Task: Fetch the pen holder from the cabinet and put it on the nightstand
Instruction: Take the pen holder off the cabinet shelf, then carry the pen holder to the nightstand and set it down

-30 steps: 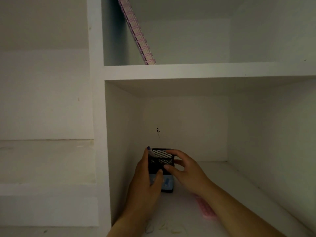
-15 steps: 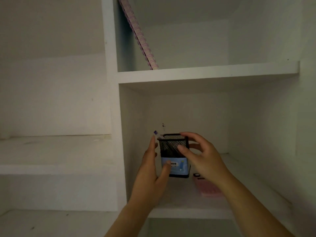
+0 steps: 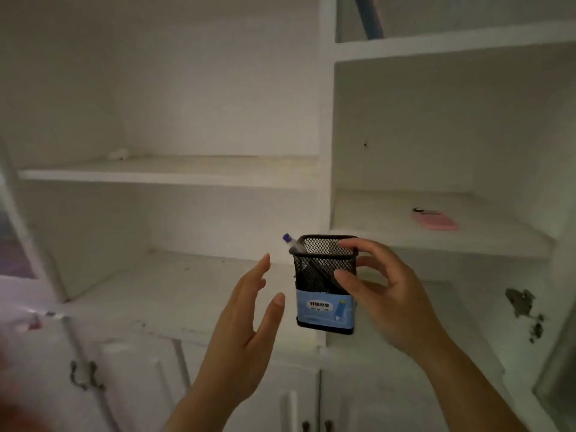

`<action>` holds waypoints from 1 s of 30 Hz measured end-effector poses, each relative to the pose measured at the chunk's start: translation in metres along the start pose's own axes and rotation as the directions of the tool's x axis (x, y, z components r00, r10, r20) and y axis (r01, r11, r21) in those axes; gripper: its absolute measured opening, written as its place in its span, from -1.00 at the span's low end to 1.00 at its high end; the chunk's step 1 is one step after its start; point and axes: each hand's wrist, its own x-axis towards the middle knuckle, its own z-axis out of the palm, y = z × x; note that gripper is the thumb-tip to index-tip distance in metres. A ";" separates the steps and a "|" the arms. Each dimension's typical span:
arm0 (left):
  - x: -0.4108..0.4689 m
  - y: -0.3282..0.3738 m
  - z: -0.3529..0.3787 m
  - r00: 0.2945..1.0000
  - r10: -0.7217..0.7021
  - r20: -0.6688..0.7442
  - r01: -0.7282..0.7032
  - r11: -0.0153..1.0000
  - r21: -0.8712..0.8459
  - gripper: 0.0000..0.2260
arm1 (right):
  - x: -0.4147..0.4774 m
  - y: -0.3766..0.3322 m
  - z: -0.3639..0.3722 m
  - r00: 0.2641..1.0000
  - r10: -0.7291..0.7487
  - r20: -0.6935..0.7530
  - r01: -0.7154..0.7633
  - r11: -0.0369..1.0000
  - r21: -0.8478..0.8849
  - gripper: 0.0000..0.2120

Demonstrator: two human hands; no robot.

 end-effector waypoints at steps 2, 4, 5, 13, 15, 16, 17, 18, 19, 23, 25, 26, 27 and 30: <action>-0.040 -0.013 -0.028 0.998 -0.056 -0.032 0.058 0.995 0.075 -0.47 | -0.028 -0.001 0.035 0.998 0.026 0.057 -0.027 0.999 0.022 -0.69; -0.080 -0.023 -0.057 0.993 -0.099 -0.061 0.108 0.979 0.171 -0.47 | -0.053 -0.002 0.069 0.992 0.043 0.122 -0.048 0.998 0.040 -0.68; -0.100 -0.026 -0.071 0.991 -0.112 -0.070 0.126 0.964 0.235 -0.48 | -0.065 -0.003 0.086 0.986 0.048 0.161 -0.057 0.997 0.054 -0.67; -0.224 -0.051 -0.156 0.911 -0.286 -0.296 0.393 0.818 0.420 -0.46 | -0.136 -0.009 0.214 0.878 0.002 0.478 -0.095 0.981 0.169 -0.70; -0.248 -0.058 -0.175 0.873 -0.326 -0.362 0.466 0.776 0.426 -0.49 | -0.147 -0.012 0.246 0.825 -0.027 0.564 -0.100 0.976 0.193 -0.68; -0.257 -0.061 -0.184 0.853 -0.342 -0.395 0.498 0.759 0.419 -0.50 | -0.151 -0.014 0.262 0.800 -0.038 0.599 -0.107 0.973 0.205 -0.67; -0.266 -0.064 -0.194 0.830 -0.357 -0.429 0.530 0.743 0.408 -0.50 | -0.155 -0.015 0.277 0.775 -0.047 0.630 -0.118 0.969 0.218 -0.67; -0.274 -0.068 -0.204 0.805 -0.373 -0.461 0.563 0.725 0.398 -0.50 | -0.157 -0.017 0.293 0.750 -0.058 0.659 -0.131 0.964 0.233 -0.67; -0.280 -0.071 -0.214 0.781 -0.385 -0.492 0.594 0.703 0.391 -0.48 | -0.159 -0.018 0.309 0.727 -0.068 0.683 -0.142 0.958 0.247 -0.68; -0.298 -0.095 -0.254 0.700 -0.405 -0.588 0.683 0.620 0.386 -0.47 | -0.159 -0.022 0.375 0.641 -0.110 0.760 -0.198 0.933 0.301 -0.69; -0.303 -0.112 -0.274 0.664 -0.418 -0.620 0.721 0.577 0.383 -0.51 | -0.155 -0.020 0.410 0.601 -0.140 0.787 -0.210 0.922 0.324 -0.69; -0.304 -0.122 -0.285 0.649 -0.419 -0.635 0.734 0.565 0.377 -0.52 | -0.152 -0.019 0.429 0.581 -0.152 0.799 -0.210 0.921 0.328 -0.69; -0.303 -0.132 -0.297 0.635 -0.423 -0.647 0.745 0.556 0.368 -0.52 | -0.148 -0.017 0.447 0.562 -0.160 0.812 -0.215 0.919 0.330 -0.69; -0.292 -0.160 -0.331 0.602 -0.431 -0.672 0.773 0.525 0.356 -0.51 | -0.134 -0.014 0.502 0.513 -0.186 0.838 -0.227 0.912 0.341 -0.69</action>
